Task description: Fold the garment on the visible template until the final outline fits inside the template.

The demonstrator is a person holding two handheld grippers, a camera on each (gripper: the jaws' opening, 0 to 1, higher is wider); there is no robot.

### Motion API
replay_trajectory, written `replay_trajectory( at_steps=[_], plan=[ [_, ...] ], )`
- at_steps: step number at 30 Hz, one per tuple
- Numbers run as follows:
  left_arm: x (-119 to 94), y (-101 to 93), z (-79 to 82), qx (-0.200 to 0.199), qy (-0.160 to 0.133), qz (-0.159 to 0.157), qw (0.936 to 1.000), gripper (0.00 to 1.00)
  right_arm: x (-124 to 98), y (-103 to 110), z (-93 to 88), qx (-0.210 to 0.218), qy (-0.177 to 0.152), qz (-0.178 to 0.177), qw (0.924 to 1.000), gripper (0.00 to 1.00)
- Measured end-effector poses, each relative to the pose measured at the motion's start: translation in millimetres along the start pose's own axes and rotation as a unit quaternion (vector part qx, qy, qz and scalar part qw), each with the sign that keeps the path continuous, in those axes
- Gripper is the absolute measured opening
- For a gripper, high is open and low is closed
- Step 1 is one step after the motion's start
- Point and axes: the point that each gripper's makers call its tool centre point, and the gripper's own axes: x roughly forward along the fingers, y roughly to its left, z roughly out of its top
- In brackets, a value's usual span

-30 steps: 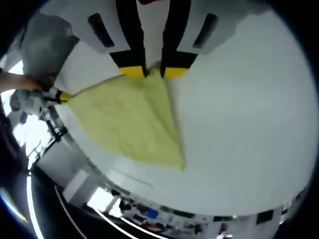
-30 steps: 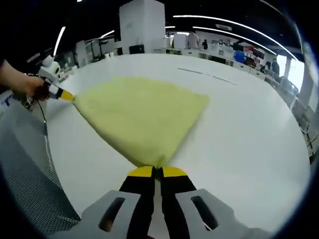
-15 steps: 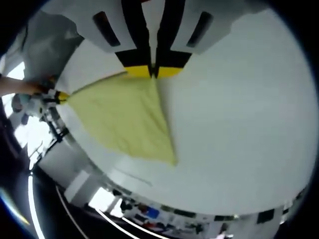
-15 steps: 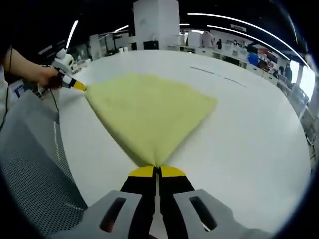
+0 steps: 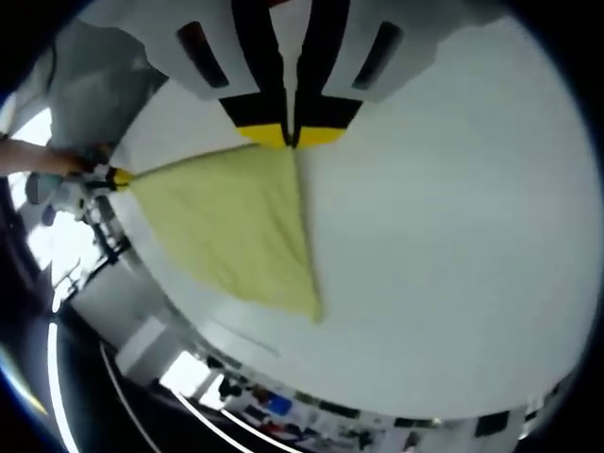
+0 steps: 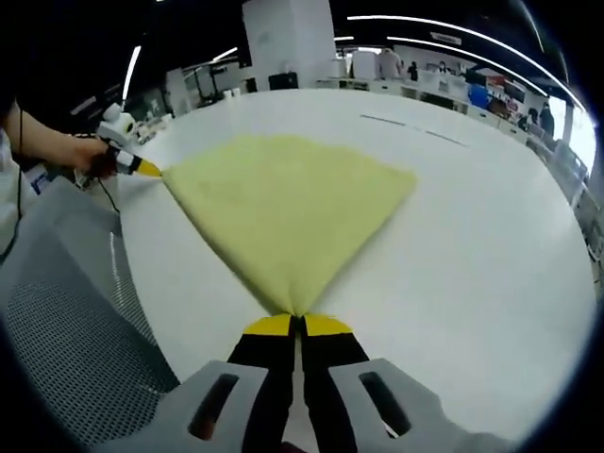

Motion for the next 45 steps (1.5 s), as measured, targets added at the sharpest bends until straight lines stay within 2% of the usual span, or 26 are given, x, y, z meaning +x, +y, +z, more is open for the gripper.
replay_trajectory(
  at_steps=[7, 9, 20, 23, 25, 26, 28, 30, 32, 36, 38, 41, 44, 45],
  plan=[
    [-4, -1.9, -9.8, 0.006, 0.006, -0.013, 0.9999, 0.0, -6, -1, -7.5, 0.013, 0.002, 0.006, 0.9999, 0.02],
    [-5, -2.4, -11.0, 0.007, 0.006, -0.014, 0.9999, 0.0, -7, 0, -8.2, 0.031, 0.003, 0.008, 0.9995, 0.02],
    [-4, -0.2, -11.2, 0.004, -0.001, -0.009, 1.0, 0.0, -8, -2, -10.5, 0.03, 0.005, -0.001, 0.9995, 0.03],
    [-5, -0.4, -11.2, 0.008, 0.0, -0.008, 0.9999, 0.0, -13, -2, -13.5, 0.043, 0.005, -0.002, 0.999, 0.06],
    [-7, 0.4, -11.6, 0.02, 0.004, -0.003, 0.9998, 0.02, -16, -1, -14.8, 0.045, 0.005, -0.003, 0.999, 0.11],
    [-7, 1.2, -10.5, 0.034, 0.001, 0.0, 0.9994, 0.07, -17, -2, -14.7, 0.047, 0.004, -0.004, 0.9989, 0.16],
    [-8, -3.1, -9.1, 0.046, -0.002, -0.003, 0.9989, 0.27, -20, 0, -11.5, 0.055, -0.003, -0.005, 0.9985, 0.24],
    [-10, -7.6, -8.5, 0.073, -0.003, -0.007, 0.9973, 0.34, -22, 1, -9.5, 0.046, -0.007, -0.01, 0.9989, 0.25],
    [-10, -9.9, -8.8, 0.091, -0.003, -0.008, 0.9958, 0.39, -23, 2, -7.2, 0.042, -0.011, -0.013, 0.999, 0.3],
    [-9, -12.5, -4.9, 0.09, -0.024, -0.008, 0.9956, 0.6, -21, 8, -2.1, 0.033, -0.023, -0.015, 0.9991, 0.55],
    [-8, -13.9, -6.1, 0.101, -0.021, -0.009, 0.9946, 0.69, -21, 10, -1.2, 0.027, -0.023, -0.016, 0.9993, 0.59],
    [-8, -20.9, -9.2, 0.12, -0.013, -0.02, 0.9925, 0.8, -21, 12, 3.0, 0.03, -0.031, -0.021, 0.9989, 0.69],
    [-13, -28.6, -6.5, 0.133, -0.018, -0.028, 0.9905, 0.83, -25, 15, 10.5, 0.035, -0.04, -0.021, 0.9983, 0.71],
    [-16, -32.4, -2.0, 0.142, -0.028, -0.032, 0.989, 0.83, -28, 17, 18.0, 0.037, -0.053, -0.025, 0.9976, 0.73]
  ],
)
